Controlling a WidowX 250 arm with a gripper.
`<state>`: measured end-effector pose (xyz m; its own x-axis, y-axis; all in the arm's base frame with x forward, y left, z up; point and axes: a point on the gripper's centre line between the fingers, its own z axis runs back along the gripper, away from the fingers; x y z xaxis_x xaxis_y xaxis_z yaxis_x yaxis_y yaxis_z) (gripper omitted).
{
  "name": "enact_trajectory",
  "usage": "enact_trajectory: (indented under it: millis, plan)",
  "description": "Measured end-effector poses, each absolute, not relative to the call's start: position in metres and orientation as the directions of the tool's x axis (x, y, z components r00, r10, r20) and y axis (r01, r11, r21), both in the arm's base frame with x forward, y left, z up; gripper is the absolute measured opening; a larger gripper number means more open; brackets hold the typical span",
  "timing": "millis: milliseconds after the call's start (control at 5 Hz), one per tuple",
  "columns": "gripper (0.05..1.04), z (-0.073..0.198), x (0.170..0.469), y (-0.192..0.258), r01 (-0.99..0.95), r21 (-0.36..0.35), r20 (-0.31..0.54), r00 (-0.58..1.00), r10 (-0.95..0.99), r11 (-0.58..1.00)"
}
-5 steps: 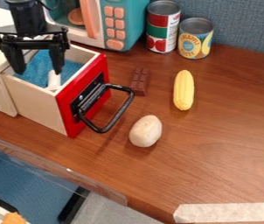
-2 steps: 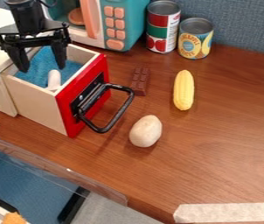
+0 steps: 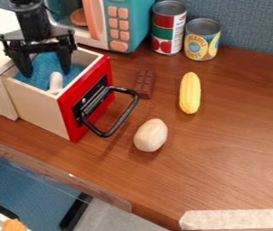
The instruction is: Take the white object out of the drawer and put it on the table
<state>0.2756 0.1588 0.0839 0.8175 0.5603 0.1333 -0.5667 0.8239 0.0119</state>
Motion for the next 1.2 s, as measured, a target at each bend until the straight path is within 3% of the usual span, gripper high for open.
enact_trajectory:
  millis: [1200]
  plan:
    - [0.966, 0.065, 0.284, 0.162, -0.593, 0.068, 0.158, 0.800, 0.579, 0.802]
